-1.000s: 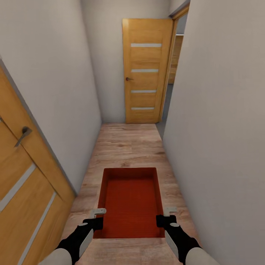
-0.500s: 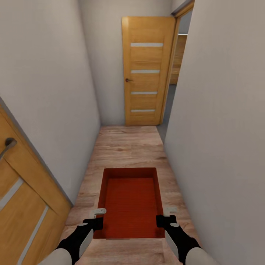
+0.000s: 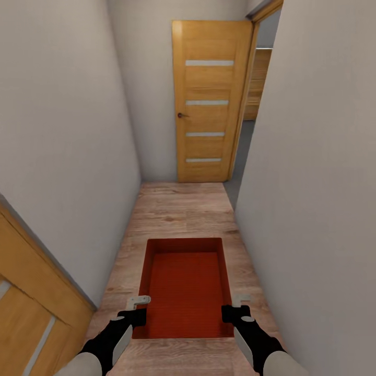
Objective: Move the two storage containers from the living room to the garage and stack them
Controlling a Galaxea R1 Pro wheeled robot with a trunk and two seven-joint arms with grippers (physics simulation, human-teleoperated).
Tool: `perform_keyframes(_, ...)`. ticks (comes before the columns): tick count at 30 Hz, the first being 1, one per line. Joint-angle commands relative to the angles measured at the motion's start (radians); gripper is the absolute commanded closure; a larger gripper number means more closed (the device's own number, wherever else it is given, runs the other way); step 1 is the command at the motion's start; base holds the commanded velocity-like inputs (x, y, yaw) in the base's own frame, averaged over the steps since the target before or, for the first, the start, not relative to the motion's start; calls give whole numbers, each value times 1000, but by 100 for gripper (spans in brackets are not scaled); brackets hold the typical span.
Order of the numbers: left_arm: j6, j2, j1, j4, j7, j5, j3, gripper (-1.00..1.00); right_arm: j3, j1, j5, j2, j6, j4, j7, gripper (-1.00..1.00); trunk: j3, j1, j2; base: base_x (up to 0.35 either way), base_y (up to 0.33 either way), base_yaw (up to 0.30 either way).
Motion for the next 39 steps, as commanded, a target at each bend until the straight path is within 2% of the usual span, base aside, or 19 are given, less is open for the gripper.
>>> perform_keyframes(1, 6, 2, 1, -3, 9, -33, -17, 100, -39, -2, 13, -47, 5, -70, -90, 100, -2, 1, -2, 338, 0, 0)
perform_keyframes(20, 6, 3, 1, -3, 9, -33, -16, 100, -39, -2, 13, -47, 5, -70, -91, 100, -2, 1, -2, 338, 6, 0)
perform_keyframes(39, 5, 1, 1, -3, 9, -33, -16, 100, -39, -2, 13, -47, 5, -70, -90, 100, -2, 1, -2, 338, 114, 0)
